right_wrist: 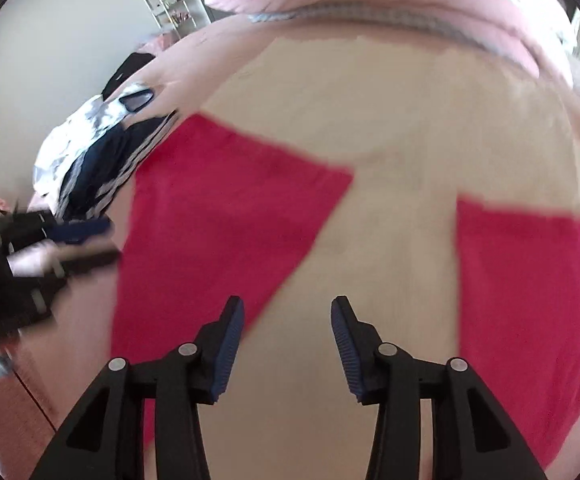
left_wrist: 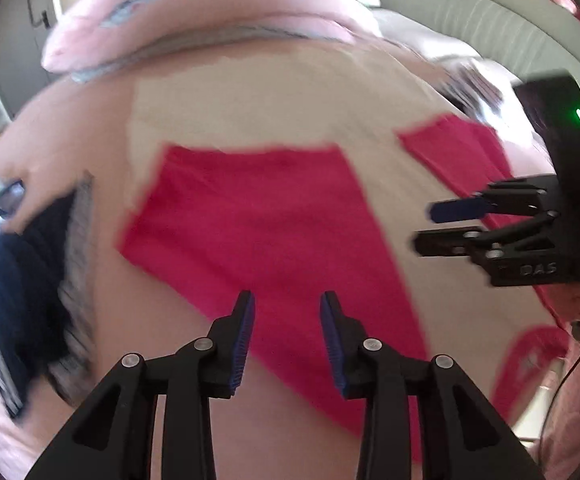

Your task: Fold clothes

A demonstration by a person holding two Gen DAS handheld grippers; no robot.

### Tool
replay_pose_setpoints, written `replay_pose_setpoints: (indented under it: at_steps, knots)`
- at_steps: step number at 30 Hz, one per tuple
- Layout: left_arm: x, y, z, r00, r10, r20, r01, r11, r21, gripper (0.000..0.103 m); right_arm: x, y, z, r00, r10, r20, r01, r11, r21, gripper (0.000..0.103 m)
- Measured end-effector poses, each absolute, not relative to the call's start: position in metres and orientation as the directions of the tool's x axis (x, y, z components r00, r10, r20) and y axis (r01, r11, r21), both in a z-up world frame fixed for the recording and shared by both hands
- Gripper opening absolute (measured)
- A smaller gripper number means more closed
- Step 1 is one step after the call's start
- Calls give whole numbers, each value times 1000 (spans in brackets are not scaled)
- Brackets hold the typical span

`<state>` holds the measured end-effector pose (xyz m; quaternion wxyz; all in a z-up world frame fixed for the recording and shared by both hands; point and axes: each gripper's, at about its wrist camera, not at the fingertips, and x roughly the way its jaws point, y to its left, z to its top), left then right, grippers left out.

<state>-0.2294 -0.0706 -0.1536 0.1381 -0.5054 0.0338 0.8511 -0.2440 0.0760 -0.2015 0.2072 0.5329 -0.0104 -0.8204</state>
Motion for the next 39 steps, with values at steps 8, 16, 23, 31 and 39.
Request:
replay_pose_setpoints:
  at_steps: [8, 16, 23, 31, 39]
  knots:
    - [-158, -42, -183, -386, 221, -895, -214, -966, -147, 35, -182, 71, -211, -312, -397, -863, 292, -905, 311, 48]
    - [-97, -26, -182, -389, 230, -892, -248, -959, -139, 35, -141, 62, -199, -310, -424, -851, 306, -892, 333, 48]
    - [-91, -59, -172, -451, 261, -854, -106, -965, -239, 35, -209, 66, -206, -359, -382, -852, 191, -923, 333, 48]
    - [-128, -73, -177, -477, 279, -833, -53, -956, -290, 35, -297, 94, -208, -383, -406, -830, 63, -908, 415, 48]
    - [-180, -105, -186, -496, 227, -838, 75, -951, -302, 35, -352, 71, -221, -404, -348, -846, 142, -937, 318, 44]
